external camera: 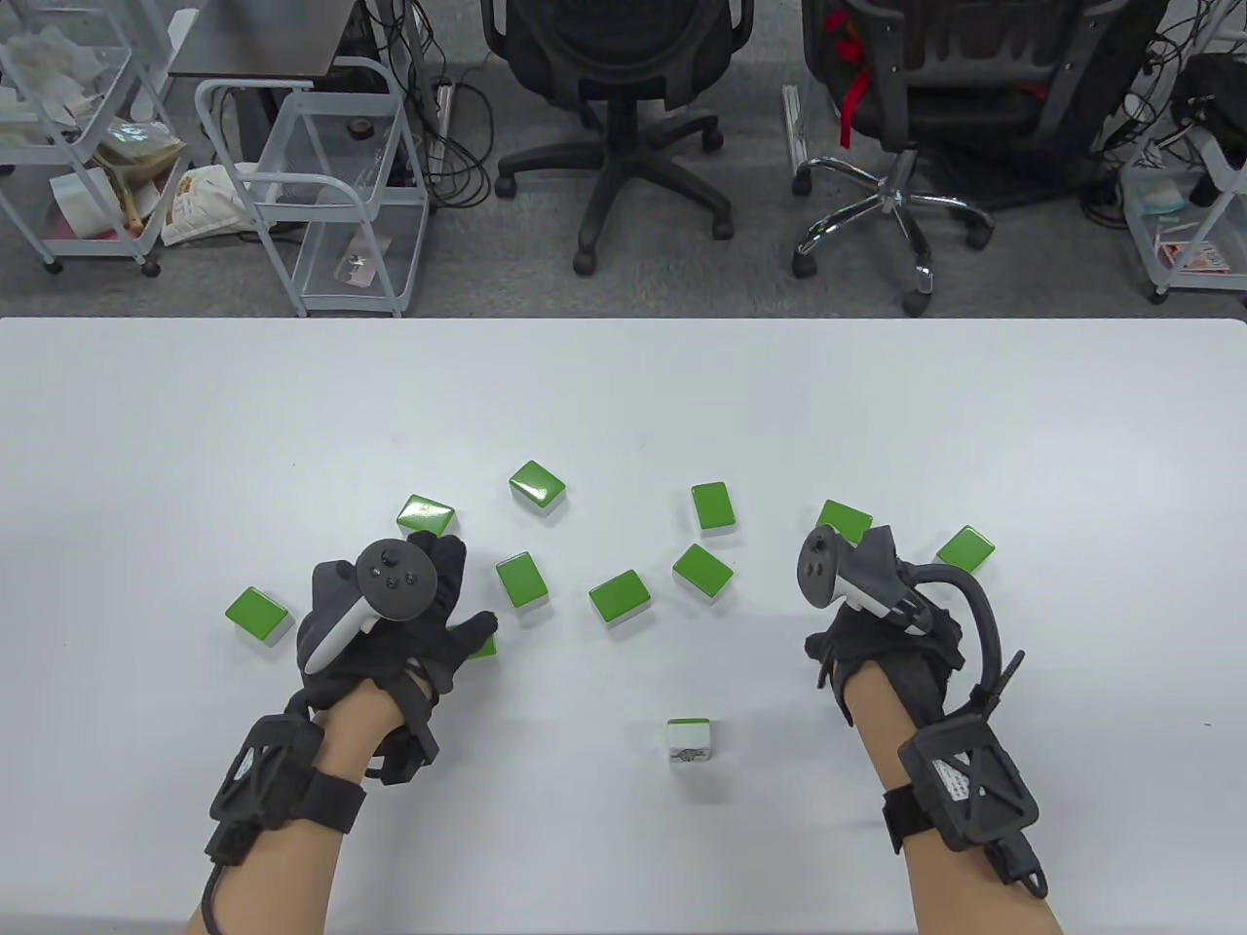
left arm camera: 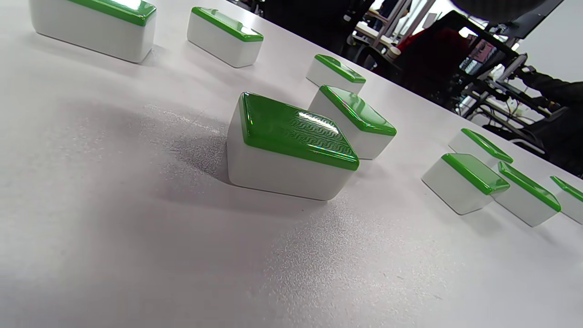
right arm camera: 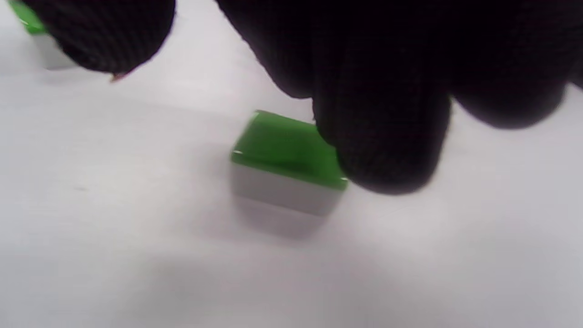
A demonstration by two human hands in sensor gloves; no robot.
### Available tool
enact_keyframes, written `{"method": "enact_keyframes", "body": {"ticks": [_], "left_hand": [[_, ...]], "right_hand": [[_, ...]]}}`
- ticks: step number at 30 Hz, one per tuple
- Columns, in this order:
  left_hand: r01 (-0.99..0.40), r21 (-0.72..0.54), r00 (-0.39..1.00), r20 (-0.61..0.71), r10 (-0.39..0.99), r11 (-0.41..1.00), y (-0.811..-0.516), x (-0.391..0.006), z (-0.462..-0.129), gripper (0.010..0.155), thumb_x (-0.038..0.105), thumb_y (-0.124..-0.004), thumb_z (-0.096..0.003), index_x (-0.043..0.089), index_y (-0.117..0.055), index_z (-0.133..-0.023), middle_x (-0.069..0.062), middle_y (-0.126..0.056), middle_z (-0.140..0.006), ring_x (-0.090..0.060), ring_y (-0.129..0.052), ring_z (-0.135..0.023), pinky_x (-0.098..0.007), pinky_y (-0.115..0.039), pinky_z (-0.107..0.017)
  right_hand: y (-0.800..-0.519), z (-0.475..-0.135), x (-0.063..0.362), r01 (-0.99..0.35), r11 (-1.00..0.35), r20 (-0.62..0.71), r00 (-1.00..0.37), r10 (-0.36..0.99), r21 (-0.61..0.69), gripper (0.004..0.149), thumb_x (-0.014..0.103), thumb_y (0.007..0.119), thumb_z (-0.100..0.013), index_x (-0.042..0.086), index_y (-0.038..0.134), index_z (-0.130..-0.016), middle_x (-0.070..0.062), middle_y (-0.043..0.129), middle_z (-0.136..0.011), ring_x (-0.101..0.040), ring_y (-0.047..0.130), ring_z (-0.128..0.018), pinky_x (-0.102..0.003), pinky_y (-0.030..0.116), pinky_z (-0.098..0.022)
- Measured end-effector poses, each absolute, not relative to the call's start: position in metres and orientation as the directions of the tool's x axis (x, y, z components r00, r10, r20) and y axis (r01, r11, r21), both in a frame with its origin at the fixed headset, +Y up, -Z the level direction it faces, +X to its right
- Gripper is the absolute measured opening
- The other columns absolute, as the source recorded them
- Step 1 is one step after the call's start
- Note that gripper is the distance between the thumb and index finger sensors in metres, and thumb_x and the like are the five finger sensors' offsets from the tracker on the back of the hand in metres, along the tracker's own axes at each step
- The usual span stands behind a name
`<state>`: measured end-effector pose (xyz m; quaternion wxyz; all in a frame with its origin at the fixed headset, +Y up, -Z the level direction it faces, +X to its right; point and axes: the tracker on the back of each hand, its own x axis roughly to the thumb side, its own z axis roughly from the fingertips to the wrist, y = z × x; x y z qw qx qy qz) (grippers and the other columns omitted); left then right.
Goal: Stand mahjong tiles upright in a row
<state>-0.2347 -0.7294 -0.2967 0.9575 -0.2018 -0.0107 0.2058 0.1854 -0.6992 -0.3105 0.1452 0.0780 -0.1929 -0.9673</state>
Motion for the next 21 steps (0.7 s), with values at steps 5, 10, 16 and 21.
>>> {"method": "enact_keyframes", "body": {"ticks": [5, 10, 16, 21], "left_hand": [[-0.389, -0.392, 0.915, -0.058, 0.399, 0.834, -0.730, -0.235, -0.297, 0.088, 0.069, -0.061, -0.0288, 0.038, -0.013, -0.096, 0.005, -0.006, -0.109, -0.032, -0.012, -0.106, -0.057, -0.027, -0.077], [-0.392, -0.390, 0.914, -0.057, 0.402, 0.833, -0.729, -0.235, -0.297, 0.088, 0.069, -0.061, -0.0289, 0.038, -0.013, -0.096, 0.005, -0.006, -0.109, -0.032, -0.012, -0.106, -0.057, -0.027, -0.077], [-0.394, -0.390, 0.913, -0.062, 0.403, 0.832, -0.730, -0.236, -0.298, 0.088, 0.069, -0.061, -0.0289, 0.038, -0.013, -0.096, 0.004, -0.006, -0.109, -0.031, -0.012, -0.106, -0.057, -0.027, -0.077], [-0.388, -0.393, 0.916, -0.064, 0.396, 0.834, -0.731, -0.236, -0.298, 0.088, 0.069, -0.061, -0.0289, 0.038, -0.013, -0.096, 0.005, -0.006, -0.109, -0.031, -0.012, -0.106, -0.057, -0.027, -0.077]], "right_hand": [[-0.726, -0.312, 0.190, 0.322, -0.826, -0.124, -0.899, -0.421, 0.463, 0.080, 0.062, 0.075, -0.032, 0.001, 0.073, -0.083, -0.023, 0.101, -0.067, -0.028, 0.115, -0.031, -0.053, 0.095, -0.025], [-0.741, -0.312, 0.191, 0.323, -0.823, -0.112, -0.902, -0.418, 0.466, 0.082, 0.062, 0.075, -0.034, -0.001, 0.067, -0.086, -0.021, 0.099, -0.068, -0.028, 0.113, -0.032, -0.053, 0.094, -0.027], [-0.734, -0.312, 0.186, 0.150, -0.858, -0.082, -0.973, -0.218, 0.492, 0.080, 0.047, 0.089, -0.034, -0.001, 0.059, -0.091, -0.029, 0.082, -0.081, -0.034, 0.101, -0.048, -0.057, 0.086, -0.038], [-0.717, -0.306, 0.171, -0.091, -0.833, 0.020, -0.992, 0.122, 0.545, 0.078, 0.036, 0.092, -0.031, -0.003, 0.060, -0.090, -0.032, 0.073, -0.087, -0.039, 0.093, -0.056, -0.061, 0.077, -0.046]]}}
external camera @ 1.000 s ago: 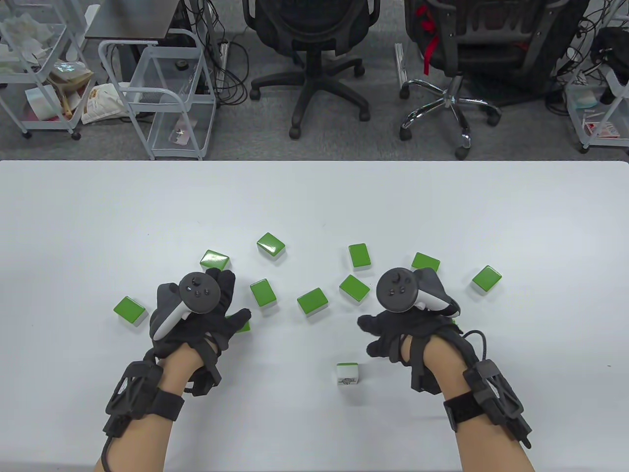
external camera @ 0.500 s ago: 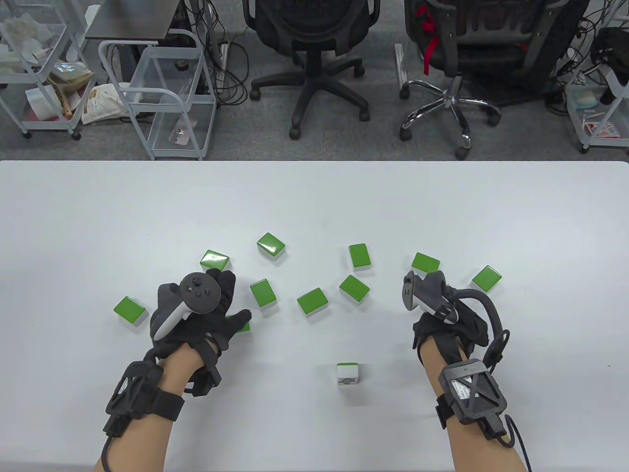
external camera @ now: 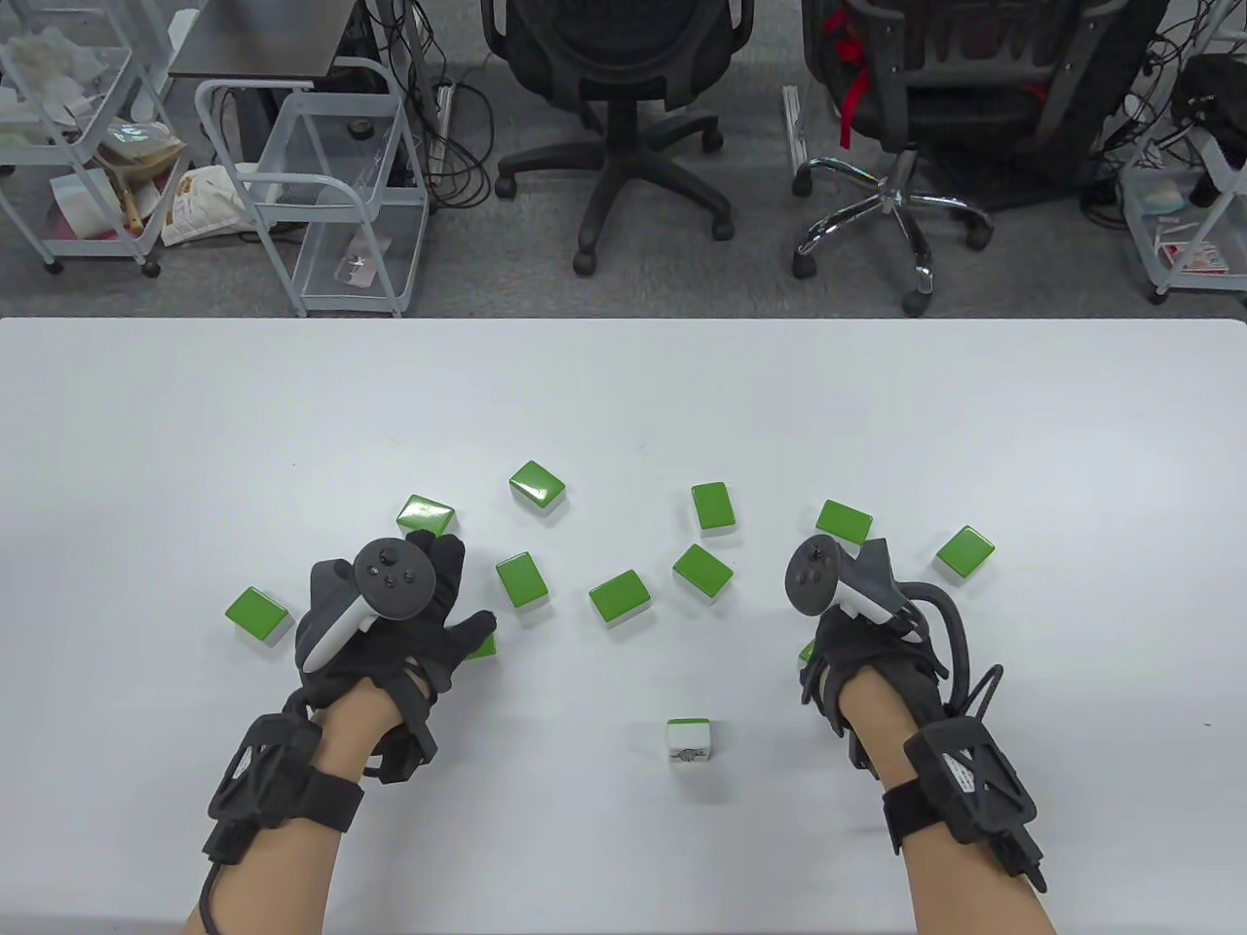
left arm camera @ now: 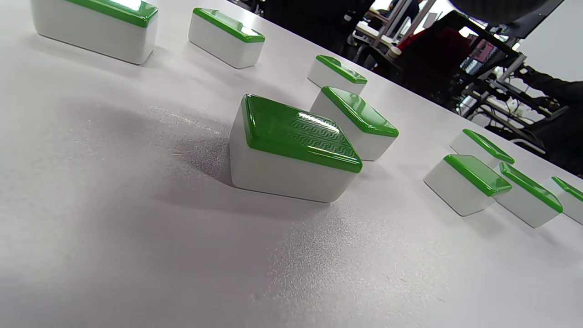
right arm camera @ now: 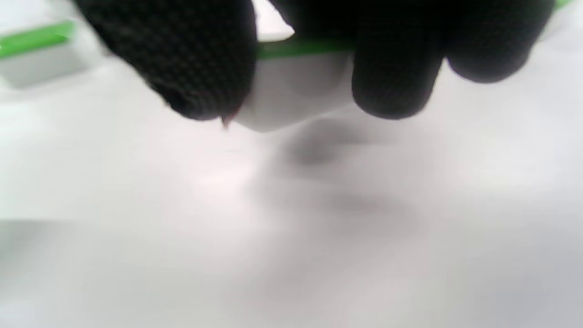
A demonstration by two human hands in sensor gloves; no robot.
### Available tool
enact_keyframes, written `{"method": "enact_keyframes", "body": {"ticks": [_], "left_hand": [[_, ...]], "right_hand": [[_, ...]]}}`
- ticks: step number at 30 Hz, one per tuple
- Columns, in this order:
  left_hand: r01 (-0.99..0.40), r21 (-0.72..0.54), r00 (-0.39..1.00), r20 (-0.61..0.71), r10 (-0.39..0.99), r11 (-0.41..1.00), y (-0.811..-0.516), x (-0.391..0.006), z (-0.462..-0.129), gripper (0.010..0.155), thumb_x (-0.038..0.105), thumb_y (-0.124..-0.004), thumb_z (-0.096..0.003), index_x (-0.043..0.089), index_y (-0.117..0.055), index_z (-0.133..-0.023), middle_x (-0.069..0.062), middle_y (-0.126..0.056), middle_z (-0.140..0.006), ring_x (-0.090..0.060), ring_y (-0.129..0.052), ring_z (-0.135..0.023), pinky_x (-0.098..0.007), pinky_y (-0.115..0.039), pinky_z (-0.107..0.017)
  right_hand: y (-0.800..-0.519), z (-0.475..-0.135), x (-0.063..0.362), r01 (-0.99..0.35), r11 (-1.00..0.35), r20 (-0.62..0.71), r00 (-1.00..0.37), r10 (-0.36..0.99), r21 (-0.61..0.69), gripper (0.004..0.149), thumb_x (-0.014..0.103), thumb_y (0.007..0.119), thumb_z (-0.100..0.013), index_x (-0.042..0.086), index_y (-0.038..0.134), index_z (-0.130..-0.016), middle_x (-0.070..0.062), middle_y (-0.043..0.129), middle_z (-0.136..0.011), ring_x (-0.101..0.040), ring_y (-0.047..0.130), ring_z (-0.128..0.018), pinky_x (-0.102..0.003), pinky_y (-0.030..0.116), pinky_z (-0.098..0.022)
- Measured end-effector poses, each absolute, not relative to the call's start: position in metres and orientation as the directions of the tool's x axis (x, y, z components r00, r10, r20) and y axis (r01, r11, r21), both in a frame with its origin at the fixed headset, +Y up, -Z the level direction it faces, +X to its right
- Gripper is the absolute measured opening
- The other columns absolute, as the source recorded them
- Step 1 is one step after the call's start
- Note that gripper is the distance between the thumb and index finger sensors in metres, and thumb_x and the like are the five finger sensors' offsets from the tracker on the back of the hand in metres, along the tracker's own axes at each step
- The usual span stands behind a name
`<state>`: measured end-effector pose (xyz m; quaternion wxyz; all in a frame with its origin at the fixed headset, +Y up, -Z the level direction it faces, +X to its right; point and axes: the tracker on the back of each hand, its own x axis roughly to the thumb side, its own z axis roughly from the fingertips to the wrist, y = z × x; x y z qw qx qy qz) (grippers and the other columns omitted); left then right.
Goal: Stand mahjong tiles upright in a row
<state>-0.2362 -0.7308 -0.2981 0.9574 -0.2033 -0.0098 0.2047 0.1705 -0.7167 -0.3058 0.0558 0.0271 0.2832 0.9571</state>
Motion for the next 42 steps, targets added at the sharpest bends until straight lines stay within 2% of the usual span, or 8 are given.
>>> {"method": "enact_keyframes", "body": {"ticks": [5, 14, 21, 25, 33, 37, 39, 42], "left_hand": [[-0.386, -0.396, 0.917, -0.063, 0.395, 0.833, -0.731, -0.236, -0.298, 0.088, 0.069, -0.061, -0.0288, 0.038, -0.013, -0.096, 0.004, -0.006, -0.109, -0.032, -0.012, -0.106, -0.057, -0.027, -0.077], [-0.382, -0.401, 0.919, -0.066, 0.389, 0.833, -0.732, -0.237, -0.298, 0.088, 0.068, -0.061, -0.0289, 0.038, -0.013, -0.096, 0.004, -0.006, -0.109, -0.032, -0.012, -0.106, -0.057, -0.027, -0.077], [-0.379, -0.405, 0.920, -0.069, 0.386, 0.832, -0.732, -0.237, -0.298, 0.088, 0.068, -0.061, -0.0289, 0.038, -0.013, -0.096, 0.004, -0.006, -0.109, -0.031, -0.012, -0.106, -0.057, -0.027, -0.077], [-0.378, -0.408, 0.920, -0.069, 0.385, 0.831, -0.732, -0.236, -0.298, 0.087, 0.068, -0.061, -0.0293, 0.038, -0.013, -0.096, 0.004, -0.006, -0.109, -0.032, -0.012, -0.106, -0.057, -0.027, -0.077], [-0.385, -0.408, 0.918, -0.072, 0.391, 0.828, -0.732, -0.237, -0.298, 0.088, 0.068, -0.061, -0.0292, 0.038, -0.013, -0.097, 0.004, -0.006, -0.109, -0.032, -0.011, -0.106, -0.057, -0.026, -0.077], [-0.383, -0.409, 0.918, -0.071, 0.390, 0.828, -0.732, -0.237, -0.299, 0.088, 0.068, -0.061, -0.0292, 0.038, -0.013, -0.097, 0.004, -0.006, -0.109, -0.032, -0.011, -0.106, -0.057, -0.026, -0.077], [-0.384, -0.408, 0.918, -0.072, 0.390, 0.829, -0.732, -0.237, -0.299, 0.088, 0.068, -0.061, -0.0292, 0.038, -0.013, -0.097, 0.004, -0.006, -0.109, -0.032, -0.011, -0.106, -0.057, -0.026, -0.077], [-0.385, -0.408, 0.918, -0.073, 0.390, 0.828, -0.732, -0.237, -0.299, 0.088, 0.068, -0.061, -0.0292, 0.038, -0.013, -0.097, 0.004, -0.006, -0.109, -0.032, -0.011, -0.106, -0.057, -0.026, -0.077]], "right_hand": [[-0.715, -0.297, 0.149, -0.206, -0.719, 0.087, -0.933, 0.348, 0.664, 0.077, 0.036, 0.091, -0.031, -0.001, 0.062, -0.091, -0.030, 0.070, -0.089, -0.039, 0.091, -0.059, -0.062, 0.074, -0.049], [-0.734, -0.283, 0.122, -0.125, -0.568, 0.150, -0.899, 0.411, 0.813, 0.072, 0.033, 0.088, -0.031, -0.002, 0.063, -0.090, -0.031, 0.069, -0.091, -0.041, 0.091, -0.061, -0.062, 0.074, -0.050], [-0.737, -0.285, 0.121, -0.152, -0.551, 0.124, -0.894, 0.431, 0.821, 0.064, 0.028, 0.081, -0.033, 0.001, 0.068, -0.089, -0.032, 0.072, -0.089, -0.041, 0.095, -0.061, -0.061, 0.077, -0.049], [-0.741, -0.286, 0.122, -0.191, -0.533, 0.099, -0.878, 0.468, 0.824, 0.062, 0.027, 0.082, -0.033, 0.003, 0.070, -0.088, -0.034, 0.071, -0.087, -0.040, 0.095, -0.061, -0.060, 0.077, -0.049], [-0.742, -0.290, 0.124, -0.233, -0.534, 0.102, -0.846, 0.523, 0.813, 0.056, 0.027, 0.084, -0.032, 0.010, 0.077, -0.085, -0.026, 0.079, -0.086, -0.036, 0.098, -0.058, -0.058, 0.079, -0.047], [-0.745, -0.292, 0.127, -0.238, -0.523, 0.124, -0.815, 0.566, 0.819, 0.058, 0.029, 0.086, -0.032, 0.012, 0.075, -0.086, -0.021, 0.081, -0.087, -0.038, 0.098, -0.060, -0.059, 0.078, -0.048], [-0.742, -0.292, 0.132, -0.251, -0.488, 0.094, -0.811, 0.578, 0.836, 0.062, 0.031, 0.086, -0.032, 0.010, 0.071, -0.089, -0.023, 0.078, -0.089, -0.041, 0.095, -0.063, -0.061, 0.076, -0.049], [-0.724, -0.300, 0.148, -0.323, -0.521, 0.089, -0.781, 0.619, 0.790, 0.062, 0.032, 0.086, -0.033, 0.010, 0.070, -0.089, -0.023, 0.077, -0.090, -0.041, 0.095, -0.064, -0.061, 0.076, -0.049]]}}
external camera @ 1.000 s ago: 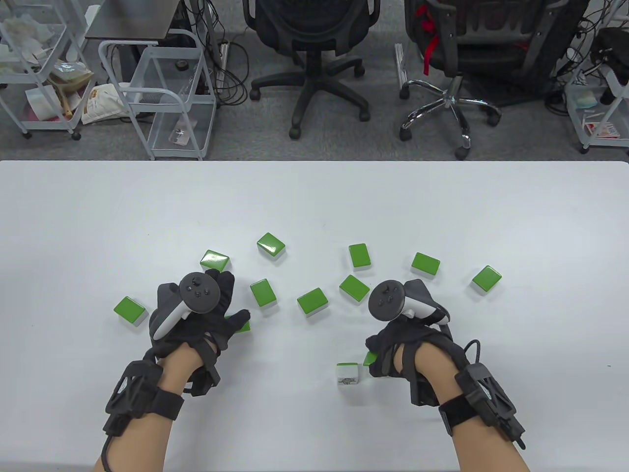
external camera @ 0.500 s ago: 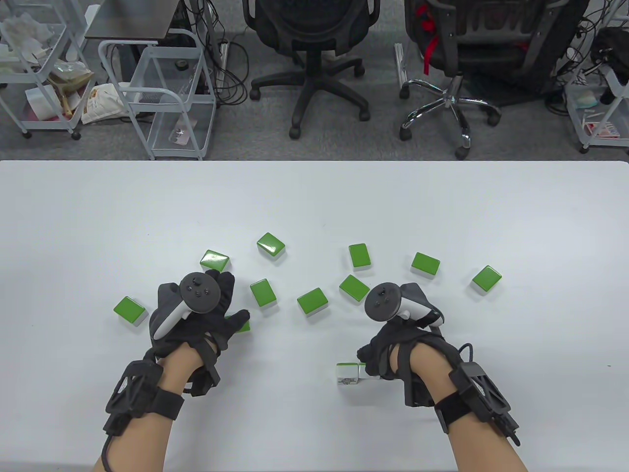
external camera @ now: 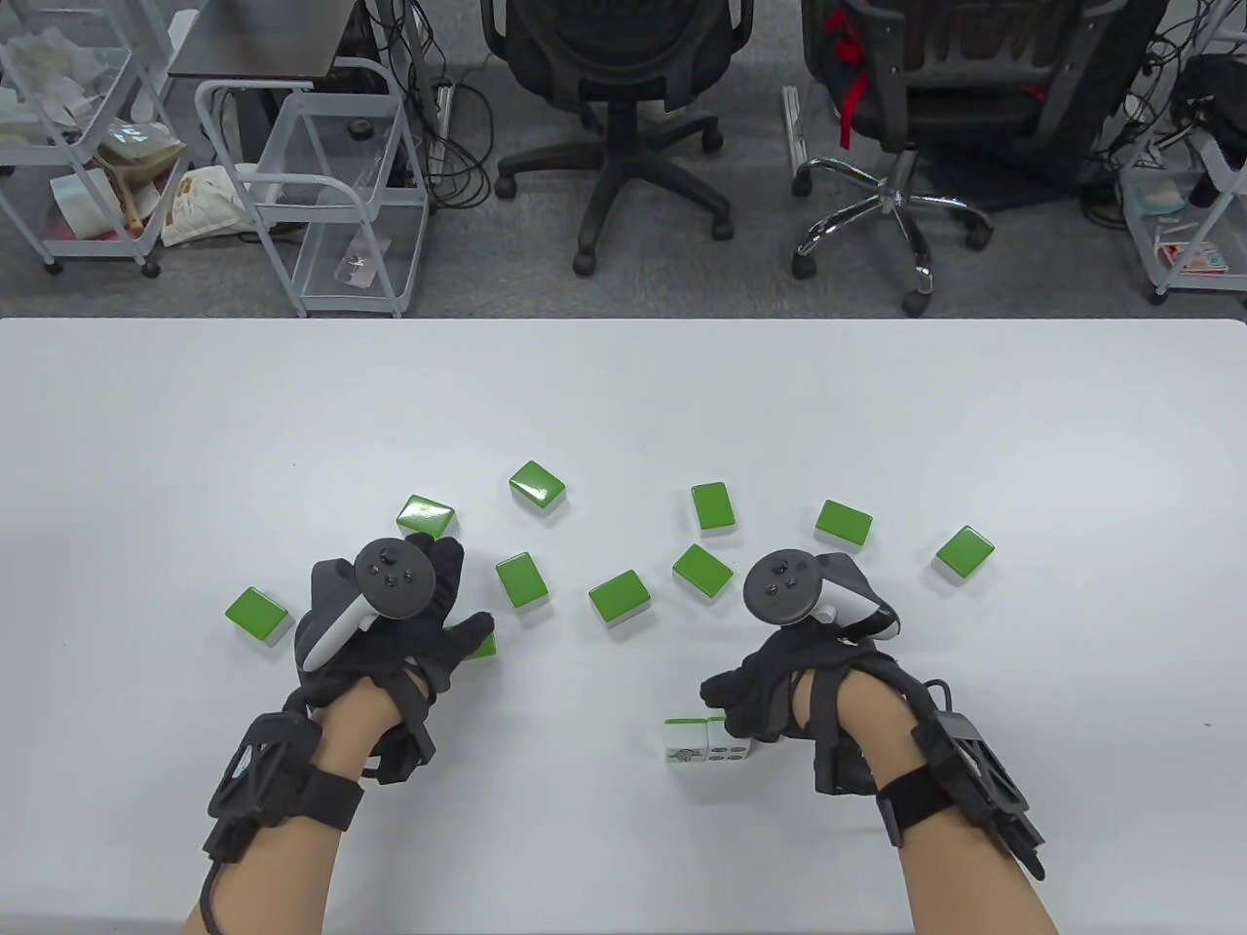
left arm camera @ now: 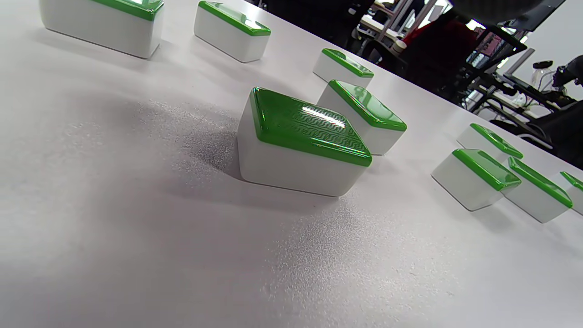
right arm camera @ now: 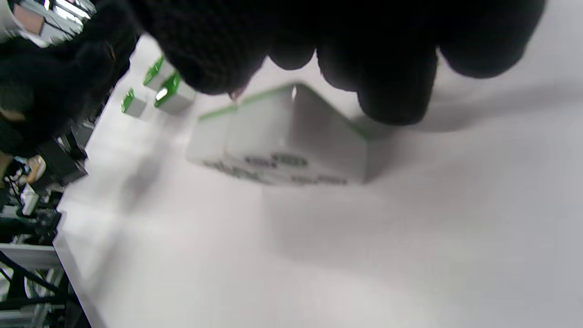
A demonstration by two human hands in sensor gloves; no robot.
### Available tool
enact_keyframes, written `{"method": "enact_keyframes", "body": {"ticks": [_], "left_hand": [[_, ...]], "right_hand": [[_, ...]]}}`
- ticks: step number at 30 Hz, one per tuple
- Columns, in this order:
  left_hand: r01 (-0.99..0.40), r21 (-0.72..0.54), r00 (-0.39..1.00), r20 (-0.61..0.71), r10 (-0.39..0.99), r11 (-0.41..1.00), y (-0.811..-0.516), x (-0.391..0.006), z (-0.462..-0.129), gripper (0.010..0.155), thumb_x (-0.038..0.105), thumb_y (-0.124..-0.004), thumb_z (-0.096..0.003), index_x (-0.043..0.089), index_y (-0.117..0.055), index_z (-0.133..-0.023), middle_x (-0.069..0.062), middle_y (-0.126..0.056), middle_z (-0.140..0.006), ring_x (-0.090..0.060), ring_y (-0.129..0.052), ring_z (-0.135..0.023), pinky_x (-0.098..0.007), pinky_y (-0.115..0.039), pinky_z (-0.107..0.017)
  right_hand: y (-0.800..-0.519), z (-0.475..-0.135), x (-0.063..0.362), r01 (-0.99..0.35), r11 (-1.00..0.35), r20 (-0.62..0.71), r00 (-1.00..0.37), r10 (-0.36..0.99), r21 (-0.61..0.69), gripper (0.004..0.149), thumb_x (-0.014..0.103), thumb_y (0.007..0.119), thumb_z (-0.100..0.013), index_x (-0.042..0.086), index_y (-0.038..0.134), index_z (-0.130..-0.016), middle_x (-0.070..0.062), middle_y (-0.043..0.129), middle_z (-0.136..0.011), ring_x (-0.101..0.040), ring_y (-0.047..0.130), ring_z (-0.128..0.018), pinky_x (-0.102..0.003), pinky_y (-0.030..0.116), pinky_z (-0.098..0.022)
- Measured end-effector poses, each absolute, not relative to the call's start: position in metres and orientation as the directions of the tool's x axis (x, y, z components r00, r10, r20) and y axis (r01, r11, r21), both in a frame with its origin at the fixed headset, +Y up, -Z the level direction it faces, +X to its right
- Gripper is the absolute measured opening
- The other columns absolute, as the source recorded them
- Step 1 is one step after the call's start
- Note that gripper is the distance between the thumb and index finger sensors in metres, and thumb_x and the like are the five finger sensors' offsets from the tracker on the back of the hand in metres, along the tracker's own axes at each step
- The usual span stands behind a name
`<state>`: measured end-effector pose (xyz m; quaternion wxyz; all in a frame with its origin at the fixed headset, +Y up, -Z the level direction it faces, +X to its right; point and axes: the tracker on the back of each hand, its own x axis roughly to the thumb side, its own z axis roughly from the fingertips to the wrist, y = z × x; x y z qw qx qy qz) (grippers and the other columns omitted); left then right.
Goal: Stand mahjong tiles upright in a row
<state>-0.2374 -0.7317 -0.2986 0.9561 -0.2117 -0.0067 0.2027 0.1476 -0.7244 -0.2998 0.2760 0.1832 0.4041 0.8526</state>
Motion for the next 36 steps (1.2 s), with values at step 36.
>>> {"method": "enact_keyframes", "body": {"ticks": [36], "left_hand": [[-0.405, -0.405, 0.910, -0.091, 0.405, 0.820, -0.734, -0.245, -0.303, 0.088, 0.068, -0.061, -0.0292, 0.038, -0.013, -0.097, 0.004, -0.006, -0.109, -0.032, -0.011, -0.106, -0.057, -0.026, -0.077]], "right_hand": [[-0.743, -0.388, 0.309, 0.037, -0.977, -0.312, -0.945, -0.103, 0.212, 0.073, 0.036, 0.089, -0.031, 0.013, 0.059, -0.092, -0.020, 0.067, -0.096, -0.046, 0.082, -0.075, -0.056, 0.075, -0.048]]}}
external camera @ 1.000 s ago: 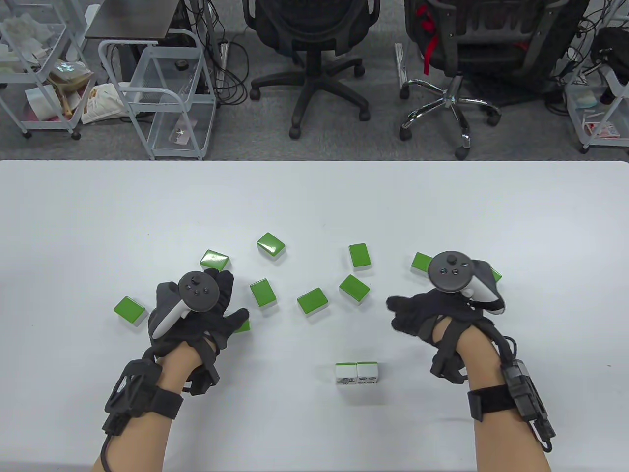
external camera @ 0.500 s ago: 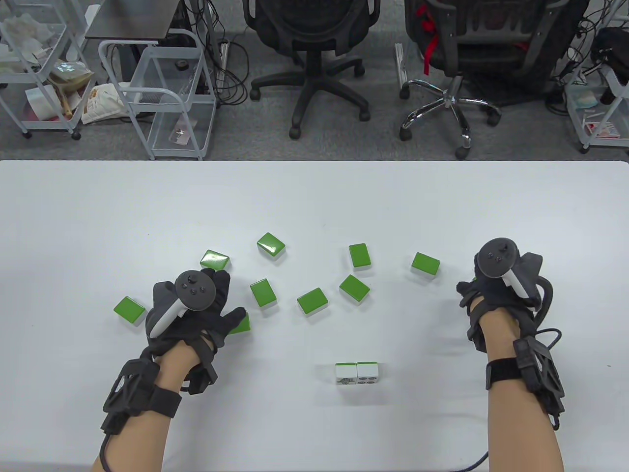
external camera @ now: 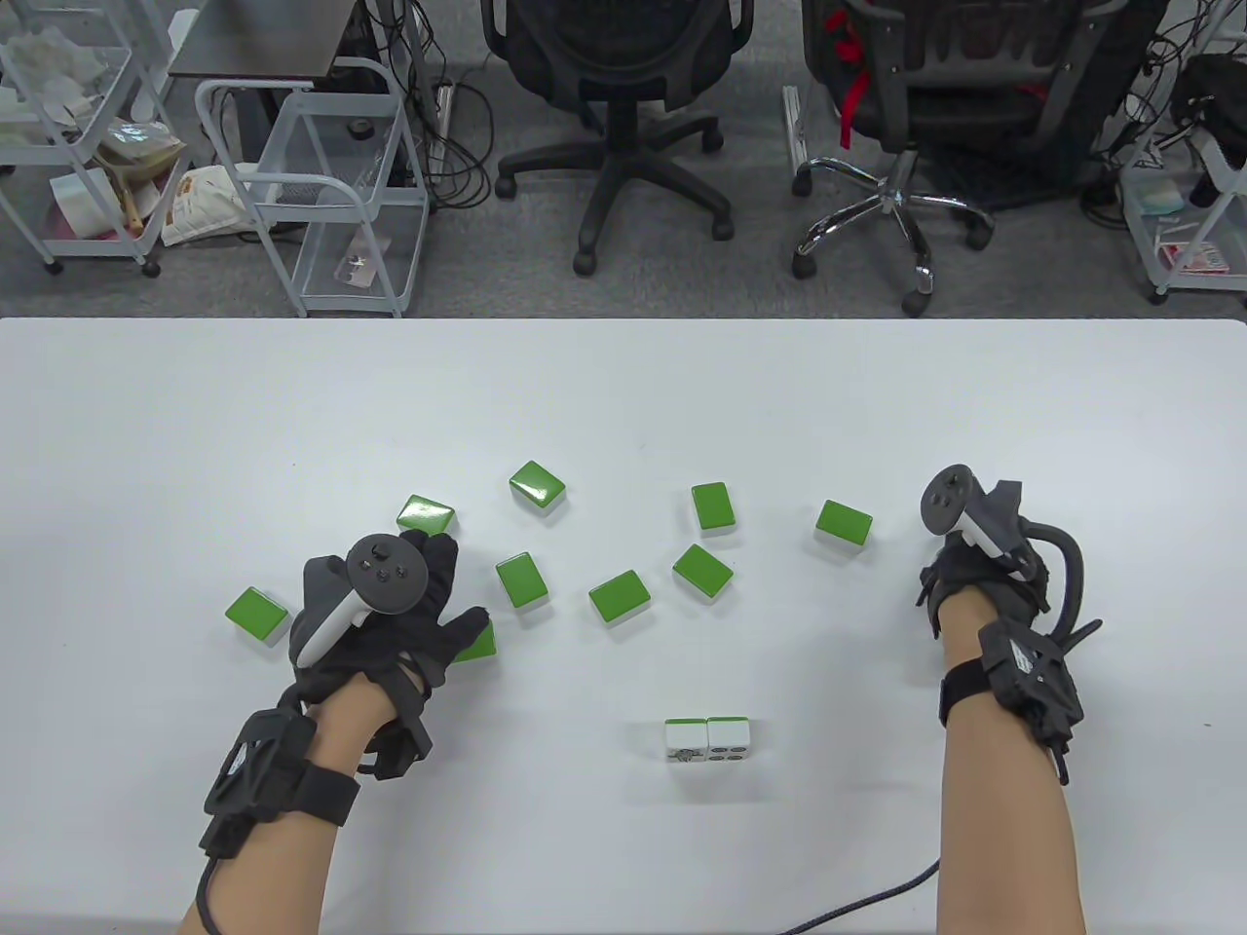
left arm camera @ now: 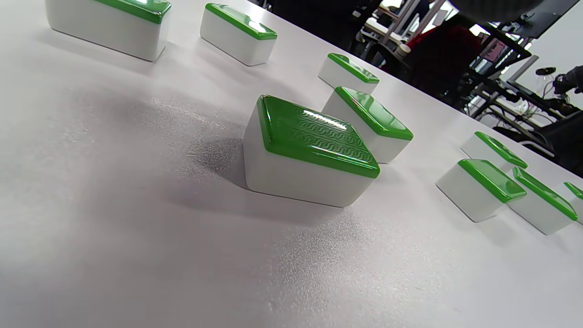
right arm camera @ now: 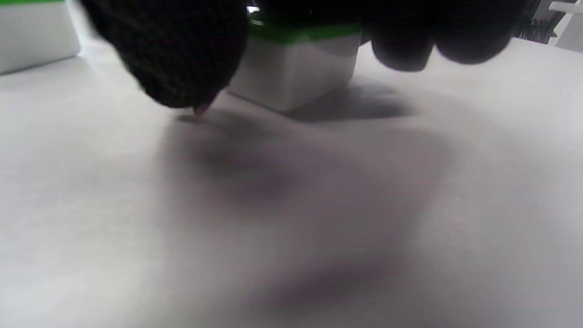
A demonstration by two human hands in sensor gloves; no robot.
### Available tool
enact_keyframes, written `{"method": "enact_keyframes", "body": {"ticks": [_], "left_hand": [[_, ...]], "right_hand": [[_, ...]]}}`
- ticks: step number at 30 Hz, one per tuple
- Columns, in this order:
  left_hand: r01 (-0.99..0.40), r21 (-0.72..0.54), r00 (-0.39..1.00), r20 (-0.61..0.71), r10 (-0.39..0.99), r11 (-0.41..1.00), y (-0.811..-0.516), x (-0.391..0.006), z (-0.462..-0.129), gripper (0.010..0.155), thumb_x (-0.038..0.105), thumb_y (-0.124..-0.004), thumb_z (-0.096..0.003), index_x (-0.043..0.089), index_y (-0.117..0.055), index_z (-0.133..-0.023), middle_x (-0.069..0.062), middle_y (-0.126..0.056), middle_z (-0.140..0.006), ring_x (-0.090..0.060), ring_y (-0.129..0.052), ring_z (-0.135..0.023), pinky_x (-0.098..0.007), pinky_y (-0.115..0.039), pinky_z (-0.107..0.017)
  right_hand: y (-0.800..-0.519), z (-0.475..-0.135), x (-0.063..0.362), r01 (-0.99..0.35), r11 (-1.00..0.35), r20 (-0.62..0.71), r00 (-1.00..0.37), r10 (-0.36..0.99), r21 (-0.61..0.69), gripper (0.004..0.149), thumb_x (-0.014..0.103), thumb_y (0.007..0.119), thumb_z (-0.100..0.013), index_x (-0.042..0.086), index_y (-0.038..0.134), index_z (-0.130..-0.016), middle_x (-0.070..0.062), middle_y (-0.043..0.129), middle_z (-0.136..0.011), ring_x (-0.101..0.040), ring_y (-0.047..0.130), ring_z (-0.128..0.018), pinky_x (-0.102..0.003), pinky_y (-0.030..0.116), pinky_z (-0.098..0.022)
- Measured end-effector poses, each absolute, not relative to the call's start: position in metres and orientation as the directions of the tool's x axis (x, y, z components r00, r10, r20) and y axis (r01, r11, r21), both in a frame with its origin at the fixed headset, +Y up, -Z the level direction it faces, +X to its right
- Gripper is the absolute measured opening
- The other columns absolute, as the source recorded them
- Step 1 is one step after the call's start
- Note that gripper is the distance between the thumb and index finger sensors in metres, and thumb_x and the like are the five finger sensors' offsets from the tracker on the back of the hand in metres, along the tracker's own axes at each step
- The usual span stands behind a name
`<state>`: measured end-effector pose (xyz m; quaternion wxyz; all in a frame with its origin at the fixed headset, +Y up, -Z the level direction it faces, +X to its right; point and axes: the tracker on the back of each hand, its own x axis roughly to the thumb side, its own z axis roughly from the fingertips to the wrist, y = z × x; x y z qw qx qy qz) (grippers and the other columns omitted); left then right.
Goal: Stand mahjong tiles upright in a row
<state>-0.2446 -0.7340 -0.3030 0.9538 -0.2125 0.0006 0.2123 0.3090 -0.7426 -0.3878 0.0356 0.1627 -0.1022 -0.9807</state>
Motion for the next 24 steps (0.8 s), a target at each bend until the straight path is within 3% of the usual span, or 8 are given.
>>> {"method": "enact_keyframes", "body": {"ticks": [1, 4, 7, 10, 13, 18, 24], "left_hand": [[-0.405, -0.406, 0.910, -0.093, 0.403, 0.819, -0.734, -0.245, -0.303, 0.088, 0.068, -0.061, -0.0293, 0.038, -0.013, -0.097, 0.004, -0.006, -0.109, -0.032, -0.011, -0.106, -0.057, -0.026, -0.077], [-0.402, -0.408, 0.912, -0.099, 0.398, 0.819, -0.736, -0.246, -0.304, 0.088, 0.068, -0.061, -0.0292, 0.038, -0.013, -0.096, 0.004, -0.006, -0.109, -0.032, -0.011, -0.106, -0.057, -0.026, -0.077], [-0.403, -0.410, 0.912, -0.102, 0.398, 0.818, -0.736, -0.247, -0.304, 0.088, 0.068, -0.061, -0.0292, 0.038, -0.013, -0.096, 0.004, -0.006, -0.109, -0.032, -0.011, -0.106, -0.057, -0.026, -0.077], [-0.403, -0.410, 0.912, -0.100, 0.398, 0.819, -0.736, -0.247, -0.304, 0.088, 0.068, -0.061, -0.0292, 0.038, -0.013, -0.096, 0.004, -0.006, -0.109, -0.032, -0.011, -0.106, -0.057, -0.026, -0.077], [-0.397, -0.413, 0.914, -0.093, 0.396, 0.820, -0.736, -0.245, -0.303, 0.088, 0.068, -0.061, -0.0292, 0.038, -0.013, -0.096, 0.004, -0.006, -0.109, -0.032, -0.011, -0.106, -0.057, -0.026, -0.077], [-0.393, -0.411, 0.914, -0.076, 0.399, 0.823, -0.733, -0.241, -0.301, 0.088, 0.068, -0.061, -0.0292, 0.038, -0.013, -0.096, 0.004, -0.006, -0.109, -0.032, -0.011, -0.106, -0.057, -0.026, -0.077], [-0.392, -0.411, 0.914, -0.075, 0.398, 0.823, -0.733, -0.241, -0.301, 0.088, 0.068, -0.061, -0.0291, 0.038, -0.013, -0.096, 0.004, -0.006, -0.109, -0.032, -0.011, -0.106, -0.057, -0.027, -0.077]], "right_hand": [[-0.741, -0.388, 0.308, 0.064, -0.981, -0.292, -0.949, -0.116, 0.182, 0.071, 0.038, 0.091, -0.030, 0.010, 0.065, -0.090, -0.021, 0.075, -0.091, -0.045, 0.089, -0.069, -0.055, 0.078, -0.045], [-0.740, -0.387, 0.307, 0.044, -0.968, -0.261, -0.959, -0.111, 0.249, 0.070, 0.035, 0.091, -0.031, 0.007, 0.065, -0.090, -0.025, 0.075, -0.090, -0.047, 0.091, -0.064, -0.054, 0.080, -0.043], [-0.725, -0.378, 0.304, -0.243, -0.924, -0.273, -0.948, 0.162, 0.296, 0.074, 0.031, 0.089, -0.028, 0.002, 0.063, -0.090, -0.031, 0.071, -0.090, -0.051, 0.089, -0.063, -0.056, 0.078, -0.043], [-0.712, -0.363, 0.285, -0.340, -0.848, -0.210, -0.938, 0.275, 0.407, 0.072, 0.028, 0.087, -0.030, 0.001, 0.061, -0.091, -0.032, 0.068, -0.091, -0.052, 0.086, -0.065, -0.057, 0.077, -0.044], [-0.706, -0.346, 0.261, -0.349, -0.790, -0.111, -0.933, 0.341, 0.504, 0.073, 0.028, 0.087, -0.030, 0.001, 0.061, -0.092, -0.031, 0.067, -0.092, -0.051, 0.085, -0.066, -0.057, 0.076, -0.046], [-0.717, -0.314, 0.213, -0.311, -0.574, 0.022, -0.867, 0.498, 0.758, 0.074, 0.028, 0.086, -0.030, 0.001, 0.058, -0.093, -0.031, 0.064, -0.094, -0.052, 0.083, -0.067, -0.057, 0.074, -0.047], [-0.737, -0.293, 0.170, -0.193, -0.454, 0.096, -0.837, 0.540, 0.870, 0.074, 0.028, 0.085, -0.031, -0.001, 0.056, -0.094, -0.033, 0.062, -0.094, -0.052, 0.082, -0.067, -0.057, 0.073, -0.047]]}}
